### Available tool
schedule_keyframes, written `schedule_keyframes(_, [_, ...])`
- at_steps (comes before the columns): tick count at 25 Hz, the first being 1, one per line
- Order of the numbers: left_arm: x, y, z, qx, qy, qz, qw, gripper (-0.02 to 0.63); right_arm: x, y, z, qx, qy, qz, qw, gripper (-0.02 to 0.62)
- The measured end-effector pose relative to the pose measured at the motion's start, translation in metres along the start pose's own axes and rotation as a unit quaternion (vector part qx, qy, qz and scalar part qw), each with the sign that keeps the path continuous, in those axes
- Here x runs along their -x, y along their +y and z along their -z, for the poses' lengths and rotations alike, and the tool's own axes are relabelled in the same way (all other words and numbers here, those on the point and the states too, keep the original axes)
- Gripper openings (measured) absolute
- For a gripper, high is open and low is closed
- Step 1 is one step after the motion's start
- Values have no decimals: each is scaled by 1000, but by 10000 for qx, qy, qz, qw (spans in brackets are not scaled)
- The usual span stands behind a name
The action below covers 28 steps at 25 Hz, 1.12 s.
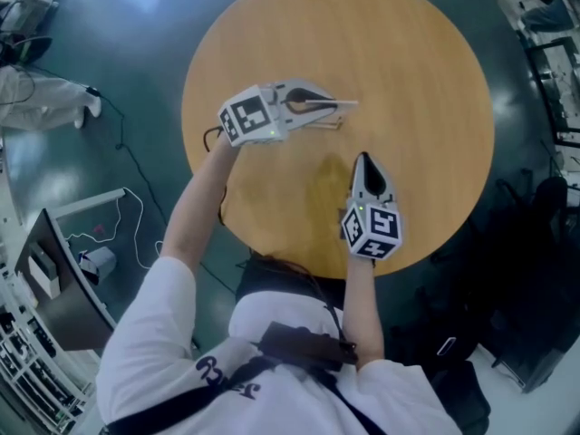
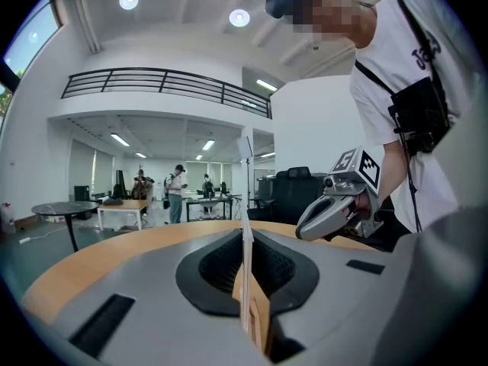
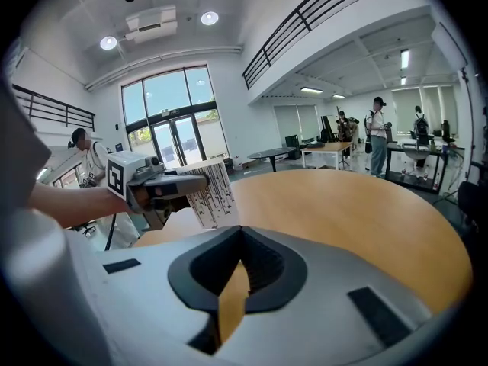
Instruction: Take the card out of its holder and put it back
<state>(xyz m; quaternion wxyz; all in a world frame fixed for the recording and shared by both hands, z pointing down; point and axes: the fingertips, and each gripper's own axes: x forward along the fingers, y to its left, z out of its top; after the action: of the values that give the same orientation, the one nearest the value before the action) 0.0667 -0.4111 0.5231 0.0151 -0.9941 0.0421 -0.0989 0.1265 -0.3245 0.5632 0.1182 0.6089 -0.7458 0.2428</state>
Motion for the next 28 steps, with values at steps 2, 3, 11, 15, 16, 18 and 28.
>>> schedule_keyframes(2, [-2,-3,4,12,10,99,9999,28,-1,2,4,-23,42,-5,10000,6])
schedule_keyframes(3, [-3,-4,5,25,4,141,9999,28,-2,2,6,-30,62,-10,10000,6])
schedule_keyframes(11, [-2,-4,17,172,-14,230,9996,26,-4,3,18,-61,206,6,9998,6])
schedule_keyframes(15, [-2,-5,20,227,-38,271,9994,28,-6,0,20,-70,228,24,9997,6])
schedule_keyframes(16, [-2,-4,20,238,-48,276,9993,28,-6,1,20,-69,229,22,9997,6])
schedule_keyframes(18, [1,-2,20,260,-69,287,9992,28,-8,3,20,-66,234,16,9997,6])
schedule_keyframes(28, [1,-2,25,307,6,381,9988,28,-9,8,24,-59,275,3,9996,6])
